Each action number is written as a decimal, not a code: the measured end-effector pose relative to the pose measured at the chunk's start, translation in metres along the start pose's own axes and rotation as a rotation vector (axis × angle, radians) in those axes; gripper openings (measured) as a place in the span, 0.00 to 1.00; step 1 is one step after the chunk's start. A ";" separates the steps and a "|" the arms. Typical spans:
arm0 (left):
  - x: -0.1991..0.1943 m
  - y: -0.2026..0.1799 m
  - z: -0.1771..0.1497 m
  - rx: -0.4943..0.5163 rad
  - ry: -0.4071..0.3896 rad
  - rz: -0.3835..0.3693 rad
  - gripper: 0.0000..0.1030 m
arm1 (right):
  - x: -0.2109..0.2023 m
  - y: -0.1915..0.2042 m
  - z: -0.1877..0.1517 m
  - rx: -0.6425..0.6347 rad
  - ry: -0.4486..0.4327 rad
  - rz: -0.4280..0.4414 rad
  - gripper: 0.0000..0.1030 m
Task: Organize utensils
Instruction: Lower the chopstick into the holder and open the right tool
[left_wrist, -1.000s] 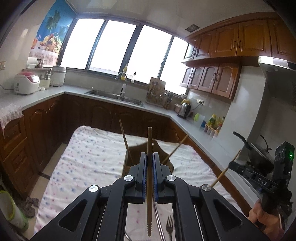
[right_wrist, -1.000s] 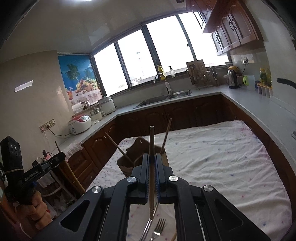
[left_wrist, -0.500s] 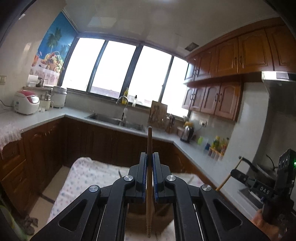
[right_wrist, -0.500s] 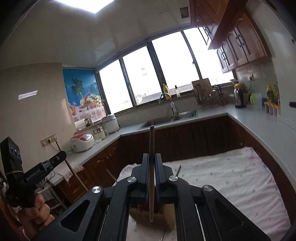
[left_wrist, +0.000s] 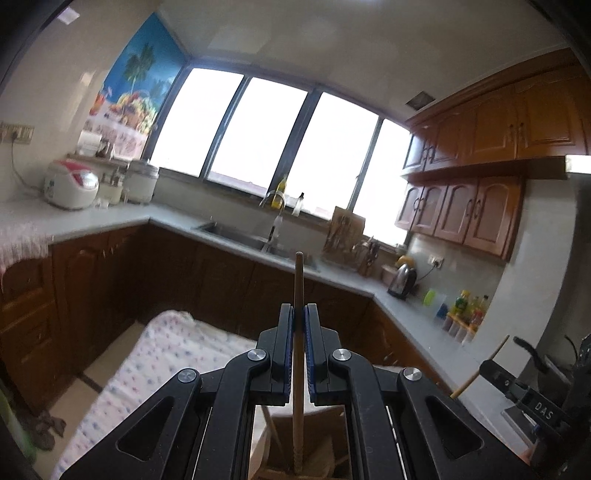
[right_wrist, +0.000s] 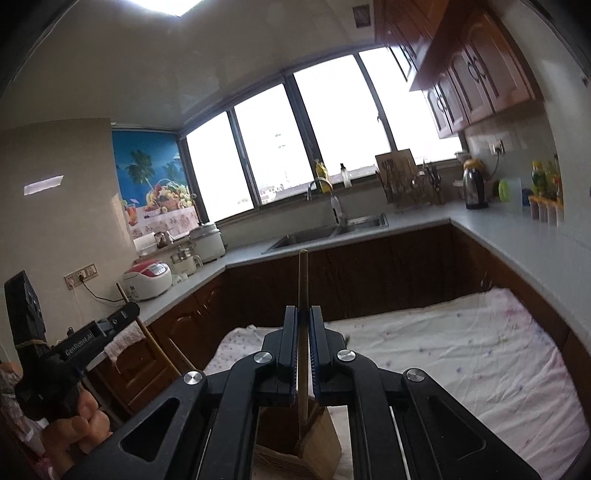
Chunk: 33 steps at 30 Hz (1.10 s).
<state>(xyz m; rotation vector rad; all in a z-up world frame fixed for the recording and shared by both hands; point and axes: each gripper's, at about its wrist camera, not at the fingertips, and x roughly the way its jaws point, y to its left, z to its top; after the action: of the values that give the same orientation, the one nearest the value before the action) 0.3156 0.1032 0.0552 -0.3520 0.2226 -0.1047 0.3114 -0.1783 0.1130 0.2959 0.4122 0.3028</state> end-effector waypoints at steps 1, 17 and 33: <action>0.007 -0.001 -0.007 0.000 0.014 0.002 0.04 | 0.005 -0.003 -0.007 0.009 0.010 -0.003 0.06; 0.050 0.011 -0.022 -0.001 0.147 0.040 0.04 | 0.038 -0.016 -0.043 0.052 0.133 -0.024 0.06; 0.035 0.020 -0.017 -0.027 0.180 0.028 0.33 | 0.030 -0.022 -0.042 0.088 0.140 -0.012 0.53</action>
<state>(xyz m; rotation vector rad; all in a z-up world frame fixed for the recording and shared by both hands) 0.3467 0.1116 0.0258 -0.3664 0.4072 -0.1064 0.3243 -0.1791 0.0588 0.3594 0.5664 0.2947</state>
